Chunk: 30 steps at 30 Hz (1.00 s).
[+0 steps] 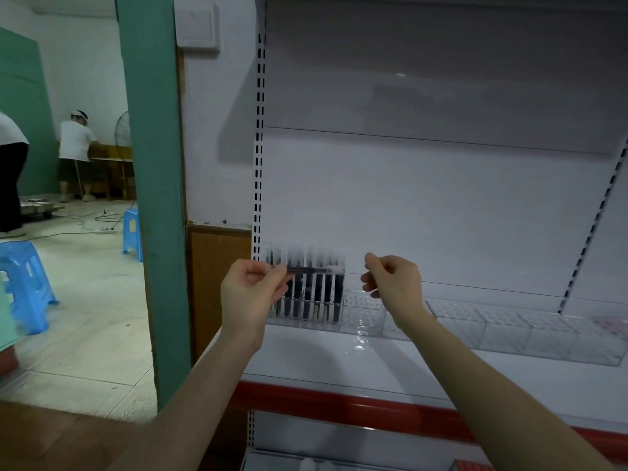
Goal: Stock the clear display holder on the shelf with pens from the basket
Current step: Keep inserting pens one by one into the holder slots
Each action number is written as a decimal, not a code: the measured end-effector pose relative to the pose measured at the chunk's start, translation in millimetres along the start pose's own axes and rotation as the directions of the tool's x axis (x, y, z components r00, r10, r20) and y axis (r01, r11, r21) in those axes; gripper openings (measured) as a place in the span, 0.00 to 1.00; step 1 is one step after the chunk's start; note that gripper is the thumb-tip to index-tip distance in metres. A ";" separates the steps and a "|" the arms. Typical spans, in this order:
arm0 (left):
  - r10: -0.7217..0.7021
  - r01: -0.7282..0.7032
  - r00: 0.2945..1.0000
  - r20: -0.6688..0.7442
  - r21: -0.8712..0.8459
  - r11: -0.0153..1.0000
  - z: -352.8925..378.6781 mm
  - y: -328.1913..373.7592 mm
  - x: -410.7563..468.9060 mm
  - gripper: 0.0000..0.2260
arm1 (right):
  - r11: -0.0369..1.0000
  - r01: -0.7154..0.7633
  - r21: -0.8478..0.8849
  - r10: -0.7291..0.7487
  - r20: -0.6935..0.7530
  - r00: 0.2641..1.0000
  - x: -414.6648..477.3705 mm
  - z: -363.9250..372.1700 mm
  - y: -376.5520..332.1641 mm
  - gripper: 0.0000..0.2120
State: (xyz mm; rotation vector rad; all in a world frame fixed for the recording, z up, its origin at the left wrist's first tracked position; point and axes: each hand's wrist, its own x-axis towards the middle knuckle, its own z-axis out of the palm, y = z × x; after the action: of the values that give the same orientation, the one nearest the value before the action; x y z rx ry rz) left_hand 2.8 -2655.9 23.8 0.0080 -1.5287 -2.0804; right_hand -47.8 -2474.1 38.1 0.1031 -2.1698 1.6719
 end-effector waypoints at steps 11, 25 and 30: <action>0.257 -0.373 0.855 0.449 0.189 0.908 32.6 -31.5 -41.0 0.09 | 0.639 -0.491 0.592 0.305 0.390 0.869 -16.7 -6.5 -0.8 0.09; -0.252 -0.507 0.801 0.543 0.839 0.197 1.3 -80.4 -30.6 0.19 | 0.995 0.092 0.042 -0.091 -0.032 0.995 21.5 -12.2 8.7 0.08; -0.256 -0.517 0.794 0.551 0.834 0.191 0.6 -80.1 -30.9 0.18 | 0.993 0.116 -0.015 -0.116 0.035 0.993 30.9 4.5 8.8 0.05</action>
State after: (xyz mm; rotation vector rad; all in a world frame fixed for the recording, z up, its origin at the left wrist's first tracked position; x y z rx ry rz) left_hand -5.2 -2626.0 -56.3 -0.3404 -2.8999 -0.4922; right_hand -80.0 -2470.2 40.0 0.2495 -2.1581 1.5984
